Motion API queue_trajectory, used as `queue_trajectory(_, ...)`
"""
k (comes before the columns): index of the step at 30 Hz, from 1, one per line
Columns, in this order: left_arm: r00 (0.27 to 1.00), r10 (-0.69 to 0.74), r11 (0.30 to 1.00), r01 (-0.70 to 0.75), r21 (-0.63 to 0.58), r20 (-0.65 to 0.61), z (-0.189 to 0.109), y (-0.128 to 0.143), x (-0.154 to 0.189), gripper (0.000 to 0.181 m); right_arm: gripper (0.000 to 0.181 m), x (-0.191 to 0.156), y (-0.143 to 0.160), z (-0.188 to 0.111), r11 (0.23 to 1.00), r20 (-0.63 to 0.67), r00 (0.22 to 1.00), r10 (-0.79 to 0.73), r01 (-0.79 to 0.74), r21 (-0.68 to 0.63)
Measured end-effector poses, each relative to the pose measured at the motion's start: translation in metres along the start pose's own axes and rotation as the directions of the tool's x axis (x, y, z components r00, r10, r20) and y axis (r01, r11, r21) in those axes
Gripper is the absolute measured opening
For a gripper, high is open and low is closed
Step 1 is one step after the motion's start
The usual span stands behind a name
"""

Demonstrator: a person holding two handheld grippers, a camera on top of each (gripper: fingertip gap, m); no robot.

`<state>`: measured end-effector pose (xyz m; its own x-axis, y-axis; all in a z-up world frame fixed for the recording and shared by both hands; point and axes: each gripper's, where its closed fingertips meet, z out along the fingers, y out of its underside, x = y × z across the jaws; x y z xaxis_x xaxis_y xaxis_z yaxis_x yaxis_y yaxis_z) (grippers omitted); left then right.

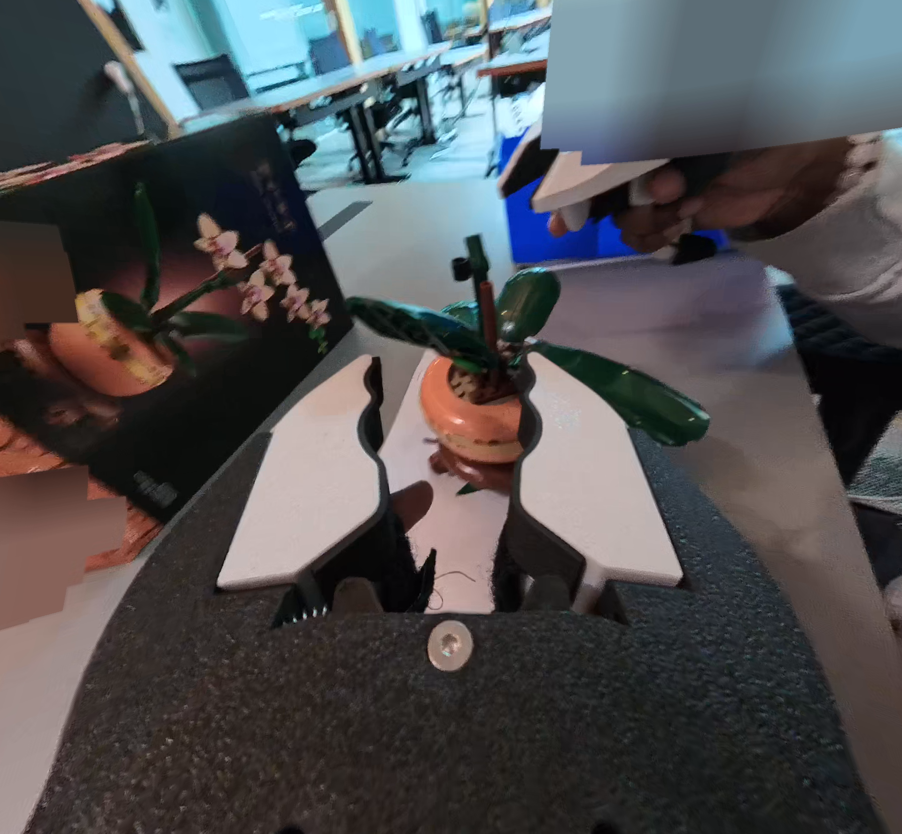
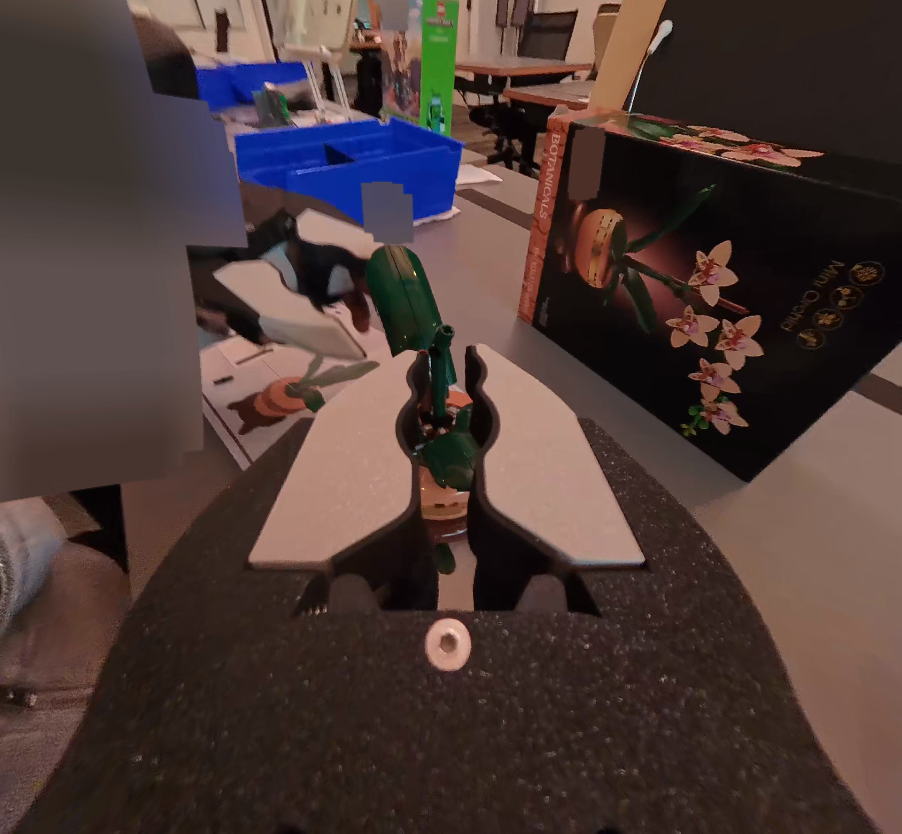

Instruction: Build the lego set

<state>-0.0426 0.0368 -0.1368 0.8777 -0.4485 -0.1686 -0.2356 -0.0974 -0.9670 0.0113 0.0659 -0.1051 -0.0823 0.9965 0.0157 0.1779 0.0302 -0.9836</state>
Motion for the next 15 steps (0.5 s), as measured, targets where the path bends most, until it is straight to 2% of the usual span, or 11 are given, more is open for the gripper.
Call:
queue_trajectory(2,0.996,0.006,0.998,0.000,-0.065,0.093,-0.018,0.004,-0.017,0.052,0.015,-0.004,0.000,-0.003,0.998,-0.010,0.998,-0.063,0.063,-0.008)
queue_trajectory(5,0.980,0.003,0.994,0.019,-0.107,0.197,-0.065,0.008,-0.036,0.048,0.018,-0.008,0.001,-0.013,0.992,-0.023,0.992,-0.125,0.126,0.017)
queue_trajectory(9,0.921,0.040,0.984,0.030,-0.173,0.388,-0.135,0.026,-0.061,0.040,0.018,-0.011,0.007,-0.031,0.992,-0.010,0.996,-0.094,0.095,0.089)
queue_trajectory(12,0.898,-0.022,0.993,0.072,-0.098,0.439,-0.166,0.031,-0.058,0.038,0.016,-0.010,0.010,-0.042,0.983,-0.047,0.993,-0.107,0.113,0.145)
queue_trajectory(15,0.887,-0.088,0.996,0.094,0.010,0.454,-0.180,0.033,-0.055,0.040,0.016,-0.005,0.010,-0.046,0.971,-0.098,0.989,-0.107,0.125,0.205)
